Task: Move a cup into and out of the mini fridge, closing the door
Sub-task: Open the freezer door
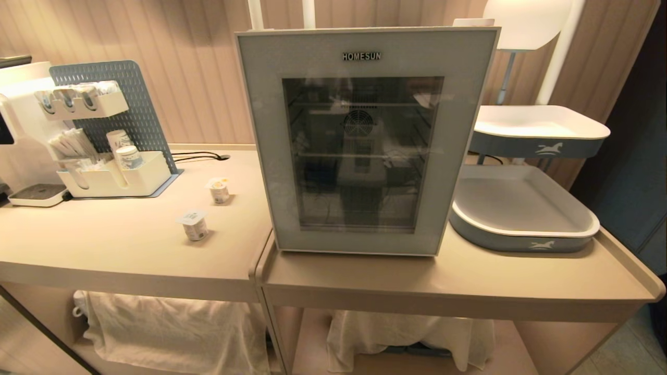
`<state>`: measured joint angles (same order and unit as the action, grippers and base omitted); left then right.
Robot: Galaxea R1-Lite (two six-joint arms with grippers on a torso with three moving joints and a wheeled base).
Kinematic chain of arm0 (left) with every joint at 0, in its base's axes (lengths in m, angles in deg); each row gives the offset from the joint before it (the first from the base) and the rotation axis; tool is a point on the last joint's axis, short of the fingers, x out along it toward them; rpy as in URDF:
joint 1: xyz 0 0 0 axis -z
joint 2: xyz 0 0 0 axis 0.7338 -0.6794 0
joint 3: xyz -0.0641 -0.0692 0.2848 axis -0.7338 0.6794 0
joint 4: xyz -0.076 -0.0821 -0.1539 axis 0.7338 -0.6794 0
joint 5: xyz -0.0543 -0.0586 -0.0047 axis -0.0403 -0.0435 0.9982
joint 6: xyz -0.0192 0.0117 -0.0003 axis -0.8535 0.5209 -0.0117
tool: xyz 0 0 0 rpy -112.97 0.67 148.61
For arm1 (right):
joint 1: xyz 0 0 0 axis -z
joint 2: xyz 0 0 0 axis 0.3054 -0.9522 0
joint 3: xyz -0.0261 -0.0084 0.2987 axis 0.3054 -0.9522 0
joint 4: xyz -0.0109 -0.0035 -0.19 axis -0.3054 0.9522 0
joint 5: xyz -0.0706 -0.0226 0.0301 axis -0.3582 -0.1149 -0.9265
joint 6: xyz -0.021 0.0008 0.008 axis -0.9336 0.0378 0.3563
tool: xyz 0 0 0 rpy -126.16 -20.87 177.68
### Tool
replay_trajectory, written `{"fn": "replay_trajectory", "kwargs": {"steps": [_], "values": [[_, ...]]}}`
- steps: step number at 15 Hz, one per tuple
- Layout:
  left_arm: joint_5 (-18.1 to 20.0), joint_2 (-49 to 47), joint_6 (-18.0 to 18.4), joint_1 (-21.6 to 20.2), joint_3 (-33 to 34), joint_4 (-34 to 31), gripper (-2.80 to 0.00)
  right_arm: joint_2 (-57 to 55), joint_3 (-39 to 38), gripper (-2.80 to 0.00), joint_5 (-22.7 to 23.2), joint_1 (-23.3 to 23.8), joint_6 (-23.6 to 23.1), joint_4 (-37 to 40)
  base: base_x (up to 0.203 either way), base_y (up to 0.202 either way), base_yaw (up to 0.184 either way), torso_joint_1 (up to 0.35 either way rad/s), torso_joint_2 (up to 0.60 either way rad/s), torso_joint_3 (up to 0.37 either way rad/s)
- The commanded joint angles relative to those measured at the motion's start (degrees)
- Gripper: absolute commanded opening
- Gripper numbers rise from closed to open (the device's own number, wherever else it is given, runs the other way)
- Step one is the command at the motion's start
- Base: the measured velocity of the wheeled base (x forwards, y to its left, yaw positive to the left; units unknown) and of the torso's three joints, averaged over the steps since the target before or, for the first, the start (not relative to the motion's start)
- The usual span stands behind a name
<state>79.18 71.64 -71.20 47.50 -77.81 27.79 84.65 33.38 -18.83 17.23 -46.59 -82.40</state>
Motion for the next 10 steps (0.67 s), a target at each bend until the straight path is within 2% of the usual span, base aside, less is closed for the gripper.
{"fn": "replay_trajectory", "kwargs": {"steps": [1,3,4,5,6,8,10], "values": [[-0.07,0.02,0.06,0.00,-0.09,-0.41,-2.80,0.01,0.00,-2.80,0.01,0.02,-0.01,0.01,0.000,0.000,0.000,0.000,0.00,0.000],[-0.26,-0.06,0.43,-0.01,-0.94,-0.44,-2.80,0.01,0.00,-2.80,0.01,0.02,0.01,0.01,0.000,0.000,0.000,0.000,0.00,0.000],[-1.39,-0.08,1.88,-0.02,-2.19,-0.97,-2.80,0.01,0.00,-2.80,0.01,0.02,0.01,0.01,0.000,0.000,0.000,0.000,0.00,0.000],[-3.01,-0.36,2.31,-0.03,-4.50,-2.42,-2.80,-0.01,0.00,-2.80,0.01,0.00,-0.07,0.03,0.000,0.000,0.000,0.000,0.00,0.000],[-4.65,-1.23,2.58,-0.03,-9.55,-5.24,-2.80,0.01,0.00,-2.80,-0.06,0.01,-0.08,0.10,0.000,0.000,0.000,0.000,0.00,0.000],[-6.73,-4.70,2.61,-0.21,-25.27,-12.83,-2.80,-0.06,0.00,-2.80,-0.07,-0.07,-0.08,0.10,0.000,0.000,0.000,0.000,0.00,0.000],[-7.81,-11.86,1.20,-0.79,-49.17,-22.61,-2.80,0.01,0.00,-2.80,0.01,0.02,-0.08,0.10,0.000,0.000,0.000,0.000,0.00,0.000]]}}
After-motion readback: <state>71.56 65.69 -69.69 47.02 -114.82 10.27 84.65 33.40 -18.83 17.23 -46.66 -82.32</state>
